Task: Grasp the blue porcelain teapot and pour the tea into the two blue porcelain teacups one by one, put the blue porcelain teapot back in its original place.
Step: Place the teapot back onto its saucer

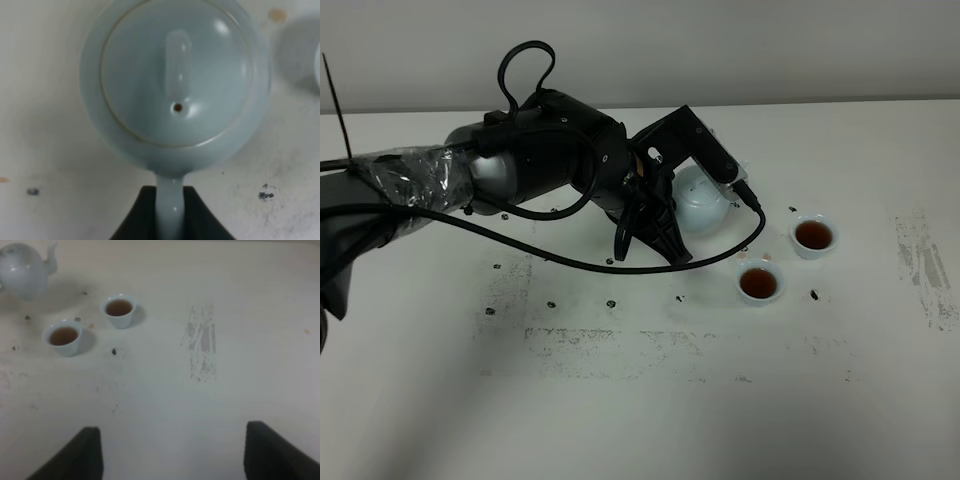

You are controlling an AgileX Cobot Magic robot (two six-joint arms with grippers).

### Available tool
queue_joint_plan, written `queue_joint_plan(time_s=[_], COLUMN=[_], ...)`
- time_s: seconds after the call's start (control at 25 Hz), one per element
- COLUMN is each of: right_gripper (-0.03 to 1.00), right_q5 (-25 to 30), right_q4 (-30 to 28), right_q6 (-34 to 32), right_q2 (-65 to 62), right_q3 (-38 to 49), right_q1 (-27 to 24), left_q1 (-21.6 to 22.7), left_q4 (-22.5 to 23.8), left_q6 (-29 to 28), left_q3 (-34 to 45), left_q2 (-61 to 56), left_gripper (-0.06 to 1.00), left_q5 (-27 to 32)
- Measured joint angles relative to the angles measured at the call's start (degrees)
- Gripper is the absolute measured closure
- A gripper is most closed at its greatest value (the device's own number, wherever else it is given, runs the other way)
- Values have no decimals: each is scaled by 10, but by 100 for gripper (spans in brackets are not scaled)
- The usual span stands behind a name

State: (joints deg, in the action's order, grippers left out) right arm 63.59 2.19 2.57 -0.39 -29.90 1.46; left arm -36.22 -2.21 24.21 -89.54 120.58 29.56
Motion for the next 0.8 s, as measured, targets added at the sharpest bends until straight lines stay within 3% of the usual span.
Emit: queue_joint_plan(time_s=[0.28, 0.8], right_gripper=[40, 40], right_q5=[0, 0], right_q4=[0, 0], right_q6=[0, 0], right_q2=[0, 0], right_q3=[0, 0], right_q1=[0, 0], left_q1=[2, 4], left_q4=[-30, -34], left_q6=[-5, -6], left_q3=[0, 0], left_q2=[38, 2], left_gripper=[89, 89], left_q5=[1, 17])
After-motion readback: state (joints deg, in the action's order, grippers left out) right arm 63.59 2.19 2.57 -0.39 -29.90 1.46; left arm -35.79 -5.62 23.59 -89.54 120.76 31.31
